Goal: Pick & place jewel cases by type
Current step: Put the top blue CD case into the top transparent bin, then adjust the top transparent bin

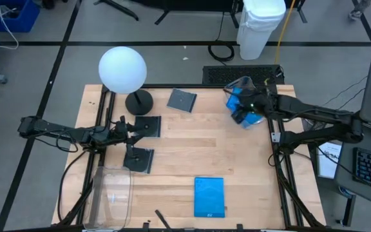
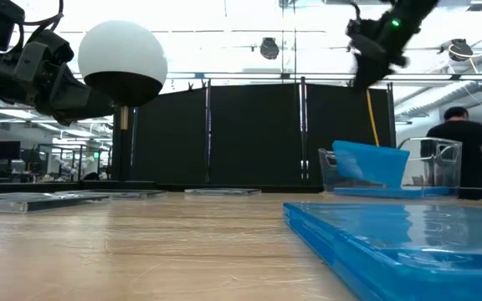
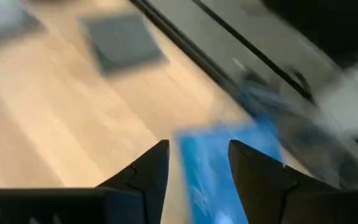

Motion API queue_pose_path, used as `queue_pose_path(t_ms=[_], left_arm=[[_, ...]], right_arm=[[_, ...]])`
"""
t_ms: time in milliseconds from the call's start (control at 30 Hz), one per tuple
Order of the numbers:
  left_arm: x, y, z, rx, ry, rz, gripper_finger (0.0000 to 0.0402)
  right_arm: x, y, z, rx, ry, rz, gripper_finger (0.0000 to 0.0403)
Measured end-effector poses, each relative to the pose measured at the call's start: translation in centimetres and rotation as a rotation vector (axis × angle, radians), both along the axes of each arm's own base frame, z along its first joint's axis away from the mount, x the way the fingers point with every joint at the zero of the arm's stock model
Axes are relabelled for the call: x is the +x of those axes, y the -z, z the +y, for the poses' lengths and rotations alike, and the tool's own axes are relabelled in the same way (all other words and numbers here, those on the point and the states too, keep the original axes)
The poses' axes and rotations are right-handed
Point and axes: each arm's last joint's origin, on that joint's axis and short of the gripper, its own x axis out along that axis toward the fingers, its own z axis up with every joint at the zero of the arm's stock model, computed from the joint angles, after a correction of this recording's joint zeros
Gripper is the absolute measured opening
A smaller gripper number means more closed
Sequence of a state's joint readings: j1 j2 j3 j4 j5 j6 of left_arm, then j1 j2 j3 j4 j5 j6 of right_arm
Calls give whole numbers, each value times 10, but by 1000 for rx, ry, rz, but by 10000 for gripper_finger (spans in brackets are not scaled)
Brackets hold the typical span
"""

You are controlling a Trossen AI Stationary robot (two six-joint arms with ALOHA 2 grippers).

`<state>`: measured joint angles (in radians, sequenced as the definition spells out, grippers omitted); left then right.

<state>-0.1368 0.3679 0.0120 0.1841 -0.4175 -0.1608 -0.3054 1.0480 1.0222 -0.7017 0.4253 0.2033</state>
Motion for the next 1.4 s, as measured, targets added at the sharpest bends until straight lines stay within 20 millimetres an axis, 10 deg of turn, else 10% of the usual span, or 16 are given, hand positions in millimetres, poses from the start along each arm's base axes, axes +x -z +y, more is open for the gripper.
queue_pose_path(t_ms=[333,600,1167,1400], left_arm=[[0,0,0,0,0,0,170],[0,0,0,0,0,0,170],[0,0,0,0,0,0,170],[0,0,0,0,0,0,170]], right_arm=[[62,50,-37,-62,-151,173,133],[67,92,-47,57,-125,394,135],[-19,46,-13,230,228,500,115],[-19,36,-5,292,169,360,109]])
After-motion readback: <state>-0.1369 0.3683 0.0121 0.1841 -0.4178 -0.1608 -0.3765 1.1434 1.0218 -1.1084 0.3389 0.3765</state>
